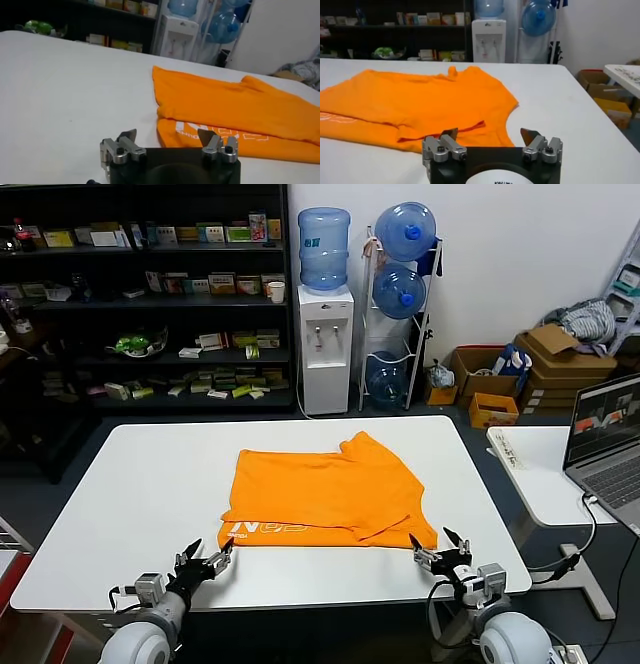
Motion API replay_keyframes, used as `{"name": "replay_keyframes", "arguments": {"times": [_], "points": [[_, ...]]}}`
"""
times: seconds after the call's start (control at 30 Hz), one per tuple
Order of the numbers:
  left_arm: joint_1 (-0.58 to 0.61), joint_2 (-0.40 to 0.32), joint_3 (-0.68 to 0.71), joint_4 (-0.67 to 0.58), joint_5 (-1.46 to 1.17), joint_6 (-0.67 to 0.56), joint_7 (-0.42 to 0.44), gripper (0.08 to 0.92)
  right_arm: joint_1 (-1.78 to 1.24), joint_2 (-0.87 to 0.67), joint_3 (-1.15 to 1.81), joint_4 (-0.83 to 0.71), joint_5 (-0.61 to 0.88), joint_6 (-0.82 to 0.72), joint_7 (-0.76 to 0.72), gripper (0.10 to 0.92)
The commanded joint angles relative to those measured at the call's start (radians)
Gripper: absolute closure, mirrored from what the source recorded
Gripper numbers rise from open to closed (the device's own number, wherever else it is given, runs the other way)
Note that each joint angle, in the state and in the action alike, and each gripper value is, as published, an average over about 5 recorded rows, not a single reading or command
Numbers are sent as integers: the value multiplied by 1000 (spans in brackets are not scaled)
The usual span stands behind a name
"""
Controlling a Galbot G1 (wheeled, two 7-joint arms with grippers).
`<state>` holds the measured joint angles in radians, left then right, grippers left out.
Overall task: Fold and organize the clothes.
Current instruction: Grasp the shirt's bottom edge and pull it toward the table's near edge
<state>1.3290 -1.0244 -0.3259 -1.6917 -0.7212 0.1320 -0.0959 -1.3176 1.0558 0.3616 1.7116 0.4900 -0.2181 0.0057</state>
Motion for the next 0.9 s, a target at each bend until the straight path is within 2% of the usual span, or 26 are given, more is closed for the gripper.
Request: {"name": "replay_keyframes", "arguments": {"times": [0.03,0.53,0.67,0.9], "points": [[-38,-12,5,95,3,-39,65,177,11,8,0,-43,9,-4,-35,203],[-72,-35,23,112,10,-26,44,177,57,41,-36,-82,0,-36,-17,218],[-76,-39,30,115,17,-27,43,218,54,42,-40,-78,-1,-46,-13,302],[-71,-36,36,110,23,-28,43,415,36,37,-35,-63,-1,-58,3,501]]}}
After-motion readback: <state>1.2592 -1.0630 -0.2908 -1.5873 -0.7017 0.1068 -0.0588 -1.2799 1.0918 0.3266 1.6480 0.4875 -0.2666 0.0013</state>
